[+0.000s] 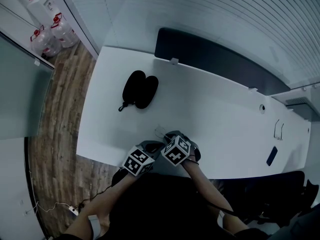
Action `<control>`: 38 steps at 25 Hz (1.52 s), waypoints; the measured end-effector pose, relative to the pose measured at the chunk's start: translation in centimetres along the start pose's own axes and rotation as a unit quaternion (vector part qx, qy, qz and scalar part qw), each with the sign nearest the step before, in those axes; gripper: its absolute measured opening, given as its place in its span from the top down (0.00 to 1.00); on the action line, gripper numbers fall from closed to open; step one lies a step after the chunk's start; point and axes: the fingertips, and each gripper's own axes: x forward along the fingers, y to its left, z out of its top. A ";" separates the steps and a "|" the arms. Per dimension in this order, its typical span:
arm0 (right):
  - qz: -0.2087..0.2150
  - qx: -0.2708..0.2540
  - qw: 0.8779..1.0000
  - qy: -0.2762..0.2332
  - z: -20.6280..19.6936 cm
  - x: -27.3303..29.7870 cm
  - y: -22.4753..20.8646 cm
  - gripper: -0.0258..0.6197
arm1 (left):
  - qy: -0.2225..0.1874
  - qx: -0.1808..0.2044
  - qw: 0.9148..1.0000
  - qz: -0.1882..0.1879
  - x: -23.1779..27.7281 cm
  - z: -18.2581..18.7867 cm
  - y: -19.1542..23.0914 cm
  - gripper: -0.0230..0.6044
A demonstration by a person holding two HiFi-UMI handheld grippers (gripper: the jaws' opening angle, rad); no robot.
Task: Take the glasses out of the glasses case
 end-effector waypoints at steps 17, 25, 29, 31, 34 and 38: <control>0.011 -0.001 1.000 0.024 -0.9 1.1 0.5 0.90 | 0.018 -0.015 1.000 -0.007 0.4 -1.2 0.2 0.95; 0.018 0.005 0.999 0.026 -1.0 1.4 0.5 0.90 | 0.021 -0.027 0.999 -0.011 0.8 -1.7 0.5 0.95; 0.013 0.007 0.999 0.028 -1.1 1.4 0.3 0.90 | 0.022 -0.025 0.999 -0.011 0.9 -1.4 0.4 0.95; 0.010 0.006 1.000 0.028 -1.1 1.5 0.2 0.90 | 0.023 -0.026 0.999 -0.011 0.9 -1.5 0.5 0.95; 0.007 0.005 1.000 0.024 -0.9 1.4 0.1 0.90 | 0.023 -0.028 0.999 -0.013 0.9 -1.7 0.6 0.95; 0.006 0.006 1.000 0.016 -0.9 1.2 0.1 0.89 | 0.019 -0.026 0.999 -0.013 0.8 -1.6 0.4 0.95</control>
